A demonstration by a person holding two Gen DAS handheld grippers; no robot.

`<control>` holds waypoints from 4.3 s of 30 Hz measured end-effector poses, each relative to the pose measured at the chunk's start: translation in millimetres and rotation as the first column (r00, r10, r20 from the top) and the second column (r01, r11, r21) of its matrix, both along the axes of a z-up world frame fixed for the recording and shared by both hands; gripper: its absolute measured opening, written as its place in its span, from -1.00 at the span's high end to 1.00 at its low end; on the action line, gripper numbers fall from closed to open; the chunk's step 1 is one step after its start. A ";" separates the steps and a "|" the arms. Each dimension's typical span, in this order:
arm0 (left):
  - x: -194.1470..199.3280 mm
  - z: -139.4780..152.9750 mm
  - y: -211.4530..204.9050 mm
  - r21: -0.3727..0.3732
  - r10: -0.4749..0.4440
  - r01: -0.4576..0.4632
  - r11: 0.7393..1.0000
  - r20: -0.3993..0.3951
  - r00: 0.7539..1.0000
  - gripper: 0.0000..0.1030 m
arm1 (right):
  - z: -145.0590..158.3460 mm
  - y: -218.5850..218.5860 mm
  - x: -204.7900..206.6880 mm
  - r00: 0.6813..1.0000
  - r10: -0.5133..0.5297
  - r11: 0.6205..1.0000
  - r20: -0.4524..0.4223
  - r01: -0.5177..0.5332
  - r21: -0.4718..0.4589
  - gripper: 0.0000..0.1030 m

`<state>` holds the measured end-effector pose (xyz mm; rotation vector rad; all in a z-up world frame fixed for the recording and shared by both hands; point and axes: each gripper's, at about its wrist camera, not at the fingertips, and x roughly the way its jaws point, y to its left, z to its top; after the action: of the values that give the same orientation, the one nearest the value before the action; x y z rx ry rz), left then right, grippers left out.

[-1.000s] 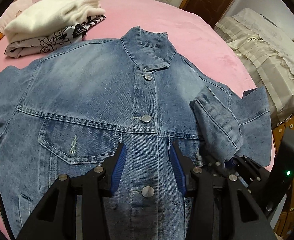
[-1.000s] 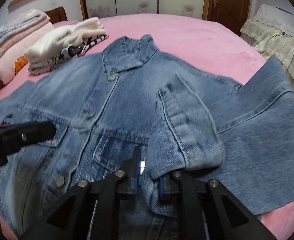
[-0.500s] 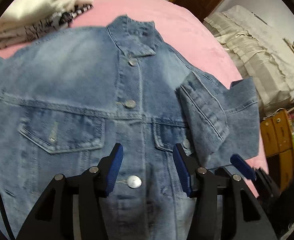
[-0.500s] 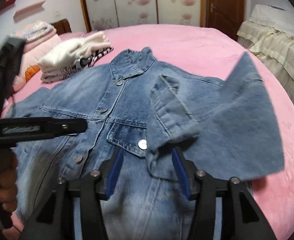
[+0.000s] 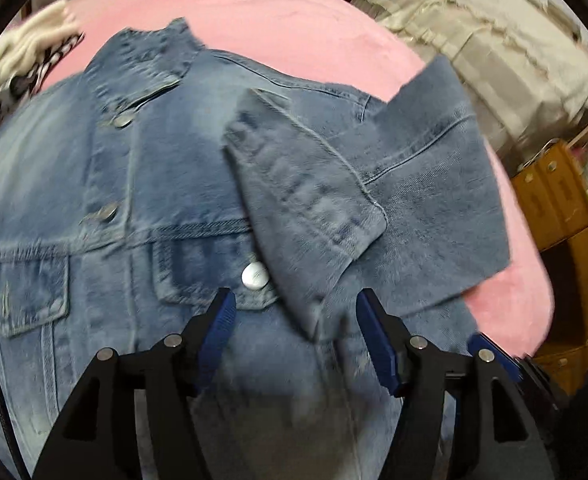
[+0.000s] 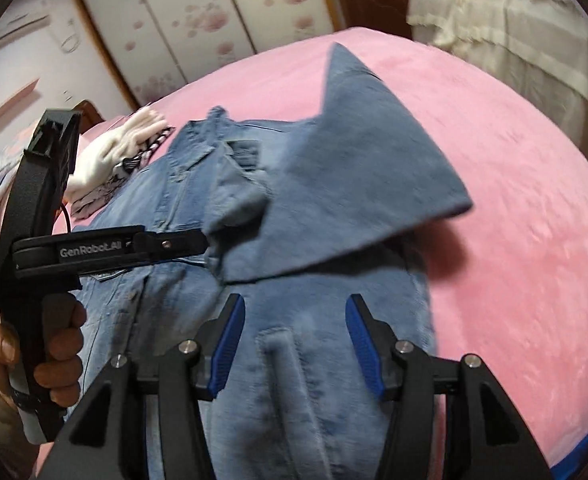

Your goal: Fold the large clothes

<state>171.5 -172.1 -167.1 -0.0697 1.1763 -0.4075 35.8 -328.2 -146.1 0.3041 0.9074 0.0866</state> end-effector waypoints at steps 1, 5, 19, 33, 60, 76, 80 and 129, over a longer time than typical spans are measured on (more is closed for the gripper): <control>3.6 -2.6 -6.2 0.022 0.007 -0.007 1.000 -0.002 1.000 -0.19 | -1.3 -2.8 0.1 1.000 -0.007 1.000 -0.003 0.007 0.010 -0.03; 20.8 -13.3 -22.1 0.091 0.063 -0.062 0.994 -0.011 0.998 -0.19 | -5.8 -12.5 -1.3 1.000 -0.030 0.999 -0.004 0.030 0.039 -0.03; 41.7 81.6 -0.6 -0.015 0.043 -0.041 0.999 0.219 0.975 0.90 | -11.7 -17.3 7.6 0.998 -0.057 0.998 0.005 0.057 -0.030 -0.02; 103.7 29.2 129.5 -0.054 0.160 -0.151 0.987 0.257 0.953 0.84 | -12.4 0.8 54.8 0.999 -0.049 0.982 0.005 0.049 -0.183 -0.02; 127.4 19.5 239.3 -0.403 0.220 -0.212 0.890 -0.027 0.975 -0.02 | 13.4 20.8 61.8 1.000 -0.001 0.983 0.009 0.002 -0.182 -0.02; 170.2 -12.4 210.3 -0.165 0.192 -0.200 0.966 -0.060 0.979 0.81 | 20.9 -5.9 117.5 0.998 -0.066 0.975 0.017 0.068 -0.212 -0.02; 150.8 -11.5 215.1 -0.178 0.154 -0.145 0.973 0.038 0.987 0.83 | 18.8 -17.5 119.7 0.995 -0.092 0.970 0.023 0.095 -0.222 -0.02; 49.9 -2.4 162.0 -0.013 0.187 -0.187 0.982 0.146 0.971 0.61 | -8.6 54.6 123.6 0.987 0.154 0.944 -0.052 -0.162 -0.288 0.45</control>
<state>221.3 -10.2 -169.5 -0.1464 1.0147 -0.2412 159.3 -273.6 -154.7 -0.0436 0.9583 0.0952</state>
